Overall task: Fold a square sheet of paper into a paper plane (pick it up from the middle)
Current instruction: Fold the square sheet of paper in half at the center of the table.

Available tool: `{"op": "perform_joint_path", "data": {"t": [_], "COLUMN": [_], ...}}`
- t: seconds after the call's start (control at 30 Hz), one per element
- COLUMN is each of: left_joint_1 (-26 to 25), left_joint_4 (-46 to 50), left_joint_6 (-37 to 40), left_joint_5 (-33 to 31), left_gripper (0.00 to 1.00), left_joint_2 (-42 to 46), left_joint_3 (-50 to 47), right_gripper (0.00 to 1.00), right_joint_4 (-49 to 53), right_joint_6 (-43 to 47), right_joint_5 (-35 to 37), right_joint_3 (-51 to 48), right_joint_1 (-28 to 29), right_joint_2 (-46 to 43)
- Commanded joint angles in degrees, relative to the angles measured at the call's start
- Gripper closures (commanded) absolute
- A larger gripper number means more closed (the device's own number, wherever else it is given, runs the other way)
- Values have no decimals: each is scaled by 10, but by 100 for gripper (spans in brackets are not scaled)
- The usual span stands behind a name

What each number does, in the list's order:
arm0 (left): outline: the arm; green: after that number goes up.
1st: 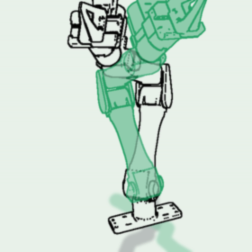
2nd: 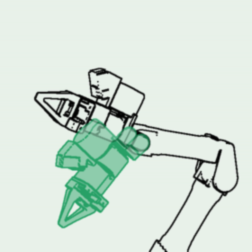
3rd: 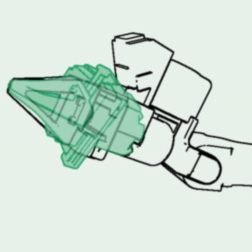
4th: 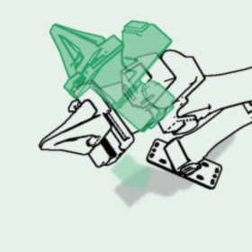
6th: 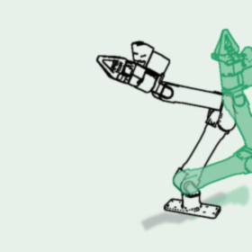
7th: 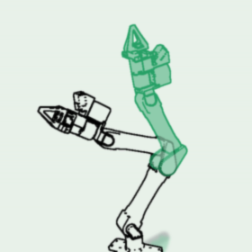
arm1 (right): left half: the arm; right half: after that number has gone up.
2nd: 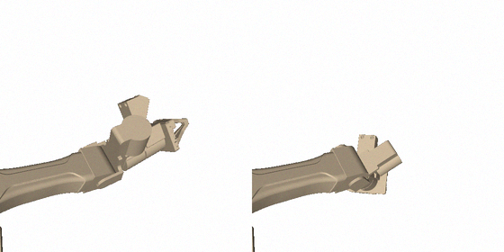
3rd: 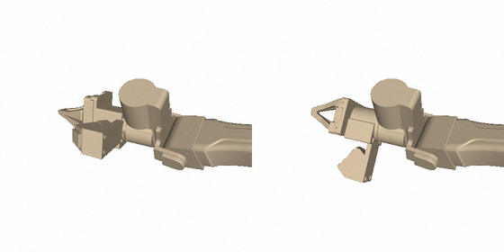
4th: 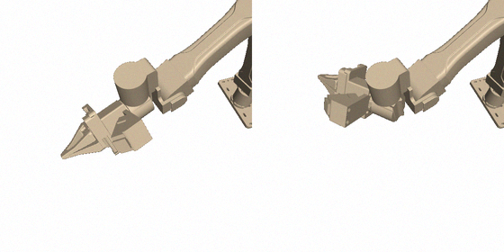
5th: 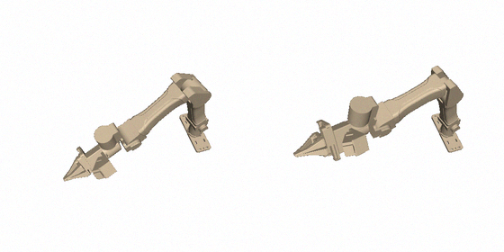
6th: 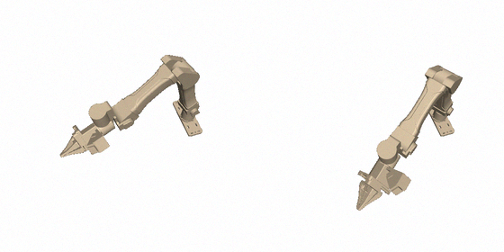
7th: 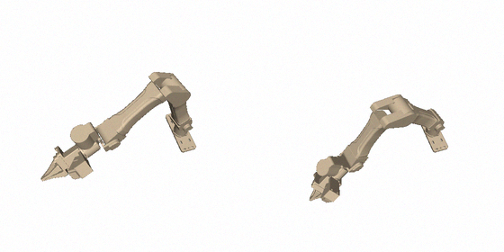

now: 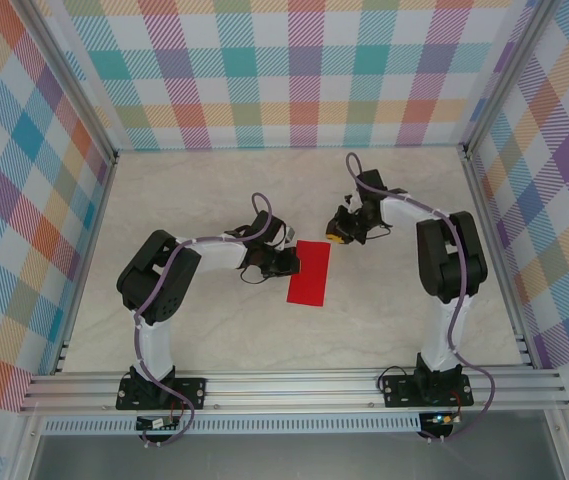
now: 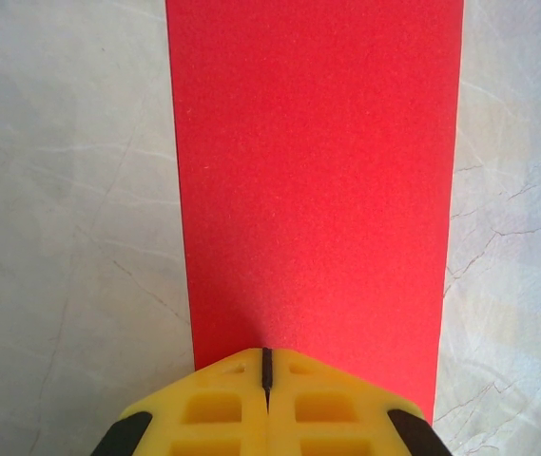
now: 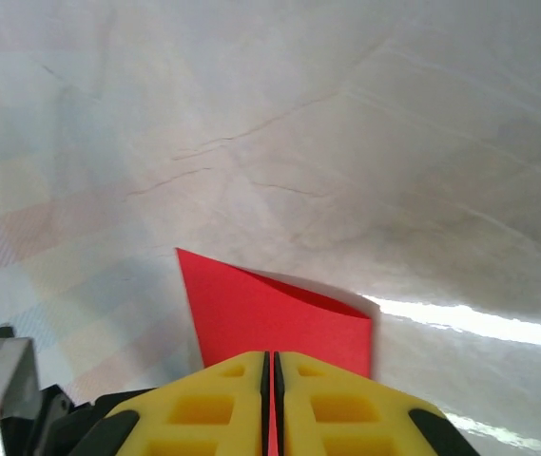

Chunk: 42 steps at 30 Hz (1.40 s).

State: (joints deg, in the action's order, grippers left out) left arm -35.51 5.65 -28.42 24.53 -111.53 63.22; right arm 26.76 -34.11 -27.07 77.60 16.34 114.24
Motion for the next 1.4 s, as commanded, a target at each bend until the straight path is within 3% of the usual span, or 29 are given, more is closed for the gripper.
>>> {"op": "perform_joint_path", "data": {"t": [0.0, 0.43, 0.83, 1.03, 1.37], "left_joint_1": [-6, -6, -6, -6, -6], "left_joint_4": [81, 85, 83, 93, 94], "left_joint_6": [14, 17, 14, 23, 23], "left_joint_5": [-45, -48, -45, -45, -47], "left_gripper": [100, 100, 100, 100, 100], "left_joint_2": [-30, -28, -27, -27, -26], "left_joint_3": [-20, -21, -22, -19, -18], "right_gripper": [89, 90, 89, 89, 89], "right_joint_4": [3, -37, -115, -145, -134], "right_joint_6": [3, 3, -23, -30, -11], "right_joint_5": [-13, -9, -75, -96, -43], "right_joint_3": [13, -6, -97, -140, -161], "right_joint_1": [0, 0, 2, 20, 29], "right_joint_2": [11, 66, -69, -65, -16]}}
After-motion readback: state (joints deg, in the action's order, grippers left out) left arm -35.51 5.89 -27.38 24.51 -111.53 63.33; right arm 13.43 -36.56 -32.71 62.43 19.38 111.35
